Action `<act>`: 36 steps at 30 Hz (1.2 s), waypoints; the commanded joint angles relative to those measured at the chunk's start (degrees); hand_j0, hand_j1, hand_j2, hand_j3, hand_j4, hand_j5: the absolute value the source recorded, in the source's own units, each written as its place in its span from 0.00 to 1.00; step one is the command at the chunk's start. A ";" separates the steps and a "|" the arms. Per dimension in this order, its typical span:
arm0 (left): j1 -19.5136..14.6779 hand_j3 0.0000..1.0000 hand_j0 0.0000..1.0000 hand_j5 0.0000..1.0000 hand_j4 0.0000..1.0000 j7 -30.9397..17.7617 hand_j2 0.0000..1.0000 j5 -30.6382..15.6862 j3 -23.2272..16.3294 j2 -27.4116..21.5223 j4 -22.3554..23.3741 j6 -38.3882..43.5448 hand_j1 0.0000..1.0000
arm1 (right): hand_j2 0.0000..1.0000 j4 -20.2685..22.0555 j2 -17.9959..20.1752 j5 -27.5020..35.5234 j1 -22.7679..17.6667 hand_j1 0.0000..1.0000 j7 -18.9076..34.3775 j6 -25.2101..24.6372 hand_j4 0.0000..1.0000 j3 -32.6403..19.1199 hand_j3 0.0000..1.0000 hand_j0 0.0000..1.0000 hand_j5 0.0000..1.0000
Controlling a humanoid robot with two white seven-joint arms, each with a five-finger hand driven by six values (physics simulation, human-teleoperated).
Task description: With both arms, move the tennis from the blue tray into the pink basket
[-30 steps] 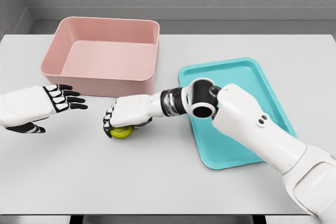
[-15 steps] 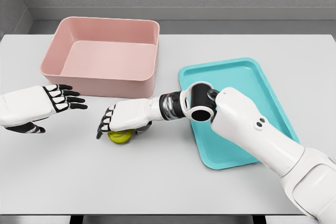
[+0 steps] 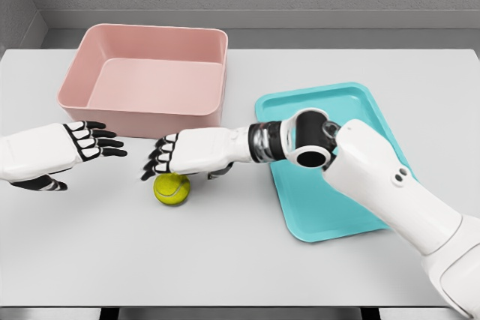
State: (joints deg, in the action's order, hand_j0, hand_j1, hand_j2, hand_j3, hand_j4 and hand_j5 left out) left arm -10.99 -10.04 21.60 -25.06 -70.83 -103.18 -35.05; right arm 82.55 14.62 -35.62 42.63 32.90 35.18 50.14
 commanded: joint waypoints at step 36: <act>-9.23 1.00 1.00 1.00 1.00 -2.88 1.00 9.34 -10.45 14.23 0.00 0.05 1.00 | 1.00 16.33 10.43 23.31 -41.22 1.00 -0.56 -0.18 1.00 -66.40 1.00 1.00 1.00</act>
State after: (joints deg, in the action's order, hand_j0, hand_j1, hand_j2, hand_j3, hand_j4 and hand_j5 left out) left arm -20.21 -12.95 31.28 -34.76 -56.60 -103.18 -35.06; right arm 98.92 26.04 -12.78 1.41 32.33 35.16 -15.45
